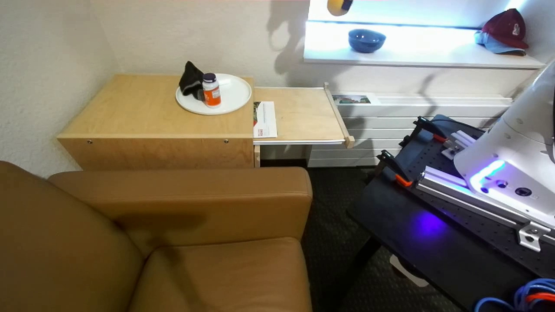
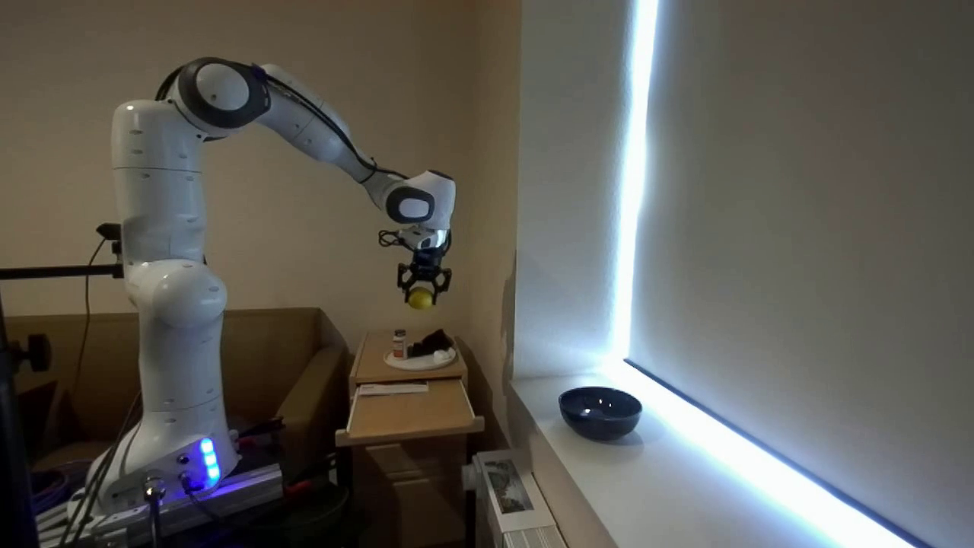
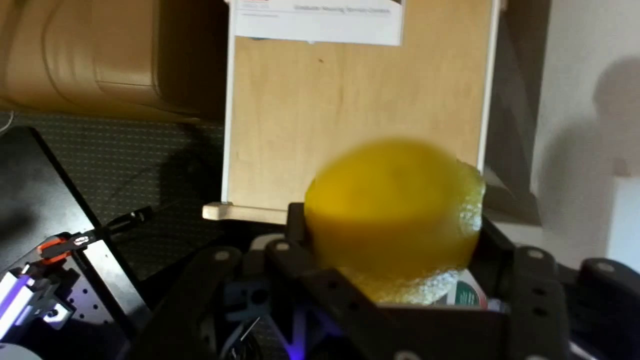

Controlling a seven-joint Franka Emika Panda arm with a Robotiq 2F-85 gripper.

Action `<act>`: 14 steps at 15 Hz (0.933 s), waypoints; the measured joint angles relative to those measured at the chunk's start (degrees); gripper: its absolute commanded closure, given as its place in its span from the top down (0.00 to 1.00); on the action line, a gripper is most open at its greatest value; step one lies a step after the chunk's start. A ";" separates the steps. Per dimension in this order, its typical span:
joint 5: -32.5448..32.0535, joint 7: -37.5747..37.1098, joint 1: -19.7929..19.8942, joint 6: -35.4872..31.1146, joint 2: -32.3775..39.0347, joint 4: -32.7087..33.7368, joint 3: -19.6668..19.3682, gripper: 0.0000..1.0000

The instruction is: Put the black sock on the white plate, put the white bar of soap on the plate, pick up the lemon from the bowl on the windowsill and put it on the plate

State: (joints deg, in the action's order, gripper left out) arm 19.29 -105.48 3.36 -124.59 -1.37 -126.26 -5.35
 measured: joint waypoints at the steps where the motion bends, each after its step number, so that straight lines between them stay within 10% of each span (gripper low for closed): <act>1: -0.48 -0.32 -1.74 -0.26 0.66 0.04 2.11 0.51; 3: -1.48 -1.94 -5.36 -3.12 2.56 0.46 6.11 0.51; 4: -1.70 -2.76 -7.07 -5.68 3.80 0.79 7.79 0.76; 6: -1.71 -4.02 -8.44 -6.31 4.86 0.94 8.51 0.76; 7: -1.71 -4.00 -8.25 -6.24 4.80 0.94 8.27 0.51; 14: -4.20 -8.67 -9.44 -13.62 9.75 1.25 8.72 0.51</act>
State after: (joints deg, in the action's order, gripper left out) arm 15.09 -114.15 -6.08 -138.20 8.39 -125.01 3.37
